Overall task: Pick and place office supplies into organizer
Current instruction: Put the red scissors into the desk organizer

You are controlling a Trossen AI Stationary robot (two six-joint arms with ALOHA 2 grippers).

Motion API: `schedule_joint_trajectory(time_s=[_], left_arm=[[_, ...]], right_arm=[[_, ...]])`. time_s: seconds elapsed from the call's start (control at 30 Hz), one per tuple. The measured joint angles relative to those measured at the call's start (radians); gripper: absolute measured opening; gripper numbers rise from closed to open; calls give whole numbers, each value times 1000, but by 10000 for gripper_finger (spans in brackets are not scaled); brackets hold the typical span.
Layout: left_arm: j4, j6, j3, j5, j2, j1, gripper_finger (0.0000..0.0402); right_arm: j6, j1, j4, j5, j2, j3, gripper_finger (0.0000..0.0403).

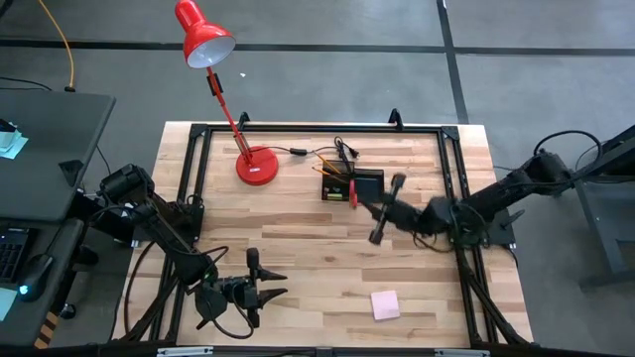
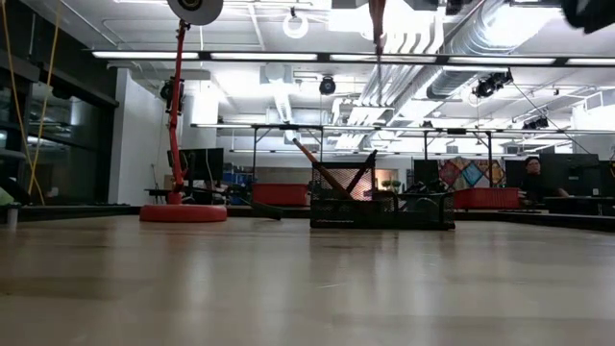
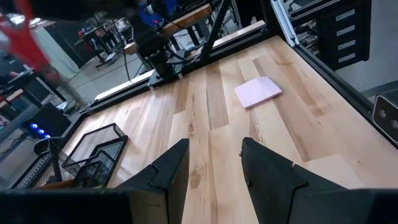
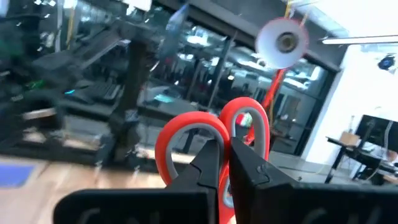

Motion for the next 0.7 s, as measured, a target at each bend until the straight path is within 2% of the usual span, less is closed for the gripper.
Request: schedule_joint_trajectory(time_s=[0.23,0.43,0.7], left_arm=[[24,8,0,-12,0,1,134],[51,19,0,-72,0,1,134],[81,38,0,-75,0,1,134]], right_arm=[[45,-278,-8,-230,1,-6,0],[169,-516,-19,-447,19,-6,0],[232,-676,2,-624,113,22,0]])
